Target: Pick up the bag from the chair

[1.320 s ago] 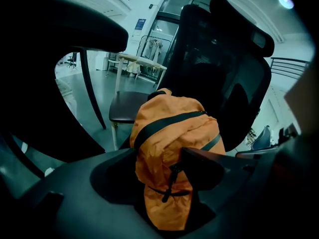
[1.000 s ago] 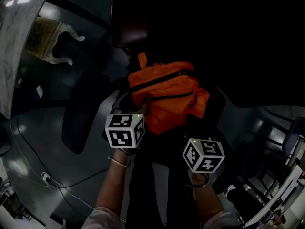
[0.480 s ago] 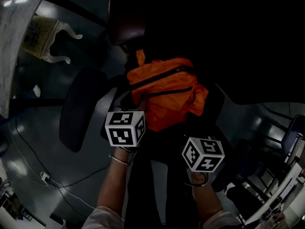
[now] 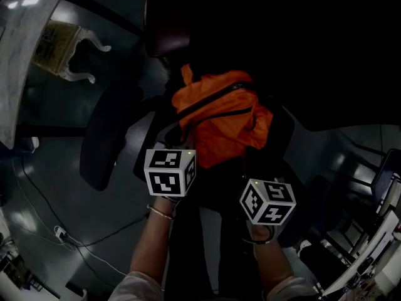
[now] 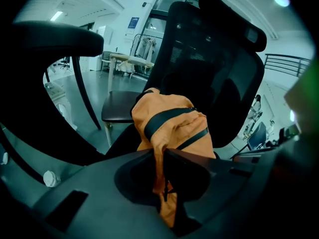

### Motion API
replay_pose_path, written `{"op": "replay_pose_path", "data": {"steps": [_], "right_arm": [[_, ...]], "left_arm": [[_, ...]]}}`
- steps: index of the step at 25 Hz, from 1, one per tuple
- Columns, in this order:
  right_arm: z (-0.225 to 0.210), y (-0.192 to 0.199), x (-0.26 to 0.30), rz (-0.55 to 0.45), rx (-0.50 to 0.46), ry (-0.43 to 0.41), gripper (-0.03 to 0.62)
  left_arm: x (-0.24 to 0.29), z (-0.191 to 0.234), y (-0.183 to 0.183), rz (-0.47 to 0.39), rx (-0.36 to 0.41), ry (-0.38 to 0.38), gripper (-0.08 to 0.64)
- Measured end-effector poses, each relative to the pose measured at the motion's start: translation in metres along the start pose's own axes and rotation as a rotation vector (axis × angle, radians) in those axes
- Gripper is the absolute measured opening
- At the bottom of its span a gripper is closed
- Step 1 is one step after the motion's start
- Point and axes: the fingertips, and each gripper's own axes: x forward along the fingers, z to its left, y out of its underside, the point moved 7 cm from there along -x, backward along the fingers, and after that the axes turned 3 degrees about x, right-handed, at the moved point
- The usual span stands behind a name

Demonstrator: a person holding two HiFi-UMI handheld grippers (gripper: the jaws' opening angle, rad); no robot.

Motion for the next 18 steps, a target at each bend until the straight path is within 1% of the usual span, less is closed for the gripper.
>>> {"op": "replay_pose_path", "data": {"steps": [7,11,18], "right_arm": [[-0.001,0.003,-0.016,-0.020,0.005,0.006,0.032],[-0.002,-0.001,-0.027,-0.043,0.006,0.006,0.032],[-0.003,-0.009,-0.049,-0.084,0.009,0.006,0.032]], "left_arm": [[-0.014,-0.015,0.001,-0.005,0.005,0.004,0.029],[-0.024,-0.026,0.003,0.003,0.017,-0.012,0.029],[-0.041,-0.041,0.004,0.007,0.005,-0.021,0.029]]}}
